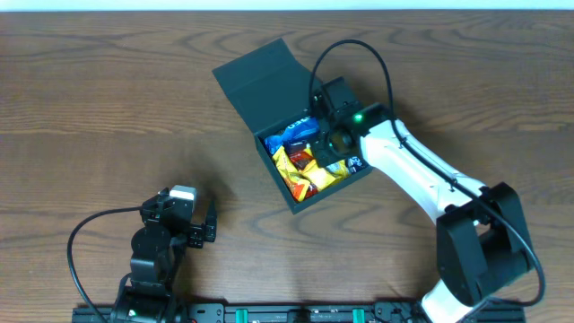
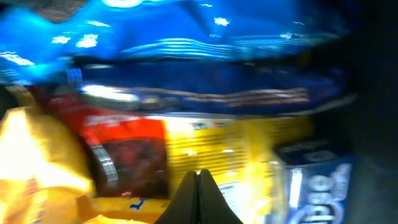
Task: Pack container
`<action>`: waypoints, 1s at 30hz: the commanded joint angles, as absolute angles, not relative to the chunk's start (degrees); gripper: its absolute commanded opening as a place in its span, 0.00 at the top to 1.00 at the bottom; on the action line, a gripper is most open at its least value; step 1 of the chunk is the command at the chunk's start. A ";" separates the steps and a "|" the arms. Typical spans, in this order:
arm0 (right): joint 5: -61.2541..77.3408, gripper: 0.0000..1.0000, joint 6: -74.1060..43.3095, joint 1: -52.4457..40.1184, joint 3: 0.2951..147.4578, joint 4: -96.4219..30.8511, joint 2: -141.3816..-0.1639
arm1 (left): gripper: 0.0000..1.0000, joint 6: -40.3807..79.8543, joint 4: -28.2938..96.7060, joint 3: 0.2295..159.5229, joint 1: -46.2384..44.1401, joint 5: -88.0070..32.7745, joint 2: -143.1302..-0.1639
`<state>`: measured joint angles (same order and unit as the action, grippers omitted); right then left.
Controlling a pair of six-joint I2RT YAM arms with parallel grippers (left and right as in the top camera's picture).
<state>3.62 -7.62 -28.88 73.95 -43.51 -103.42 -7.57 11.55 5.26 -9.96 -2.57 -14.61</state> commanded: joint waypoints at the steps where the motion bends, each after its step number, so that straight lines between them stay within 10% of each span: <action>1: 7.38 0.99 -8.51 -29.47 77.32 -44.77 -101.97 | 0.05 -8.16 12.01 3.57 -9.76 -1.91 -14.17; 30: 15.22 0.99 -6.57 -34.68 90.89 -42.78 -114.72 | 0.05 -8.16 12.01 3.57 -9.76 -1.91 -14.17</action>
